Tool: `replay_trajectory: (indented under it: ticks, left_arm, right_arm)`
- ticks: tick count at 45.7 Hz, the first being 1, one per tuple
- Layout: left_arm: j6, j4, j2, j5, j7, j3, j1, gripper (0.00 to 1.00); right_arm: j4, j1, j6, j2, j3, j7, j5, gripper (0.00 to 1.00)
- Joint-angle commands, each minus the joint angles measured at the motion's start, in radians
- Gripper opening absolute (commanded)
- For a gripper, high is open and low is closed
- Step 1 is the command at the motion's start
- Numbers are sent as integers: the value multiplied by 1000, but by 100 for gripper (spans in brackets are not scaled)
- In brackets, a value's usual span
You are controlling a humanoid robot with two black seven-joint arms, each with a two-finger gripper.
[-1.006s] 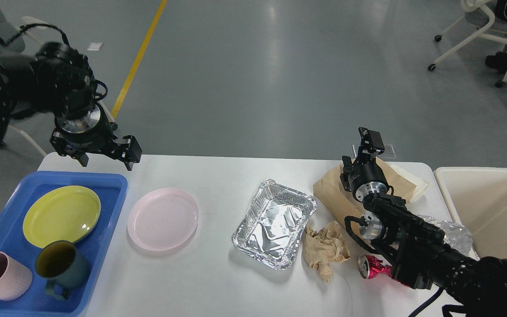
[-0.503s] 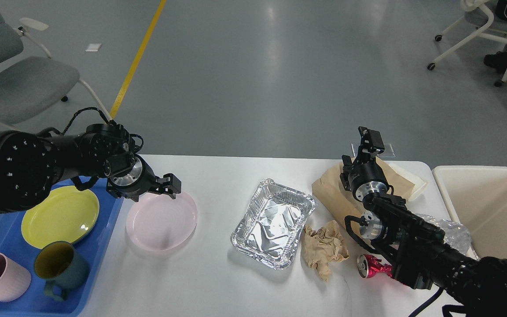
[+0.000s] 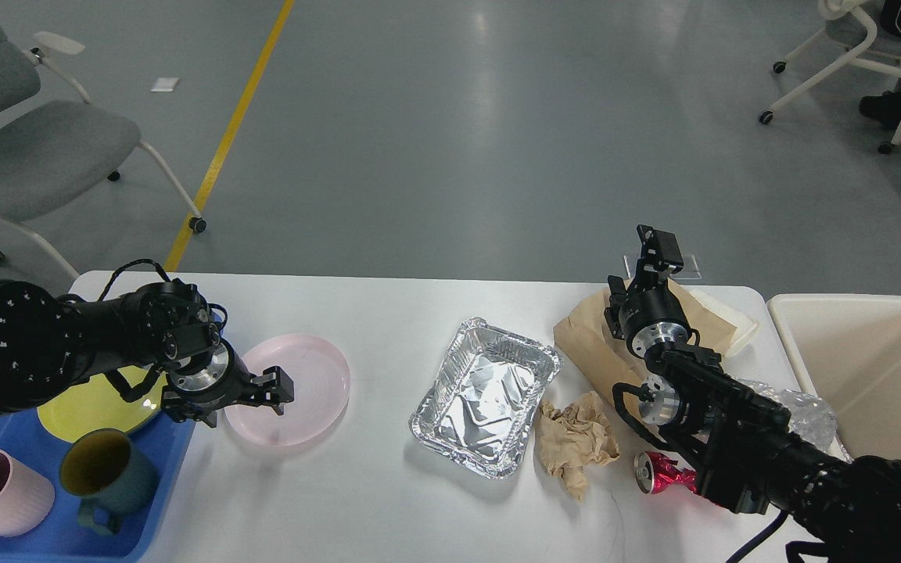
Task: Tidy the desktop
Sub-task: 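Lower the left gripper and grasp the pink plate's rim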
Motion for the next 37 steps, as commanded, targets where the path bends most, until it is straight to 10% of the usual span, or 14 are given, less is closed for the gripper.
replay_trajectory:
  ticks: [1, 37]
  left_arm:
    - [0, 0, 16, -1, 0, -2, 13, 96]
    - [12, 69, -4, -1, 2, -72, 95, 70]
  right_arm:
    - [0, 0, 0, 0, 0, 0, 0, 100]
    - [0, 0, 0, 0, 0, 0, 0, 100]
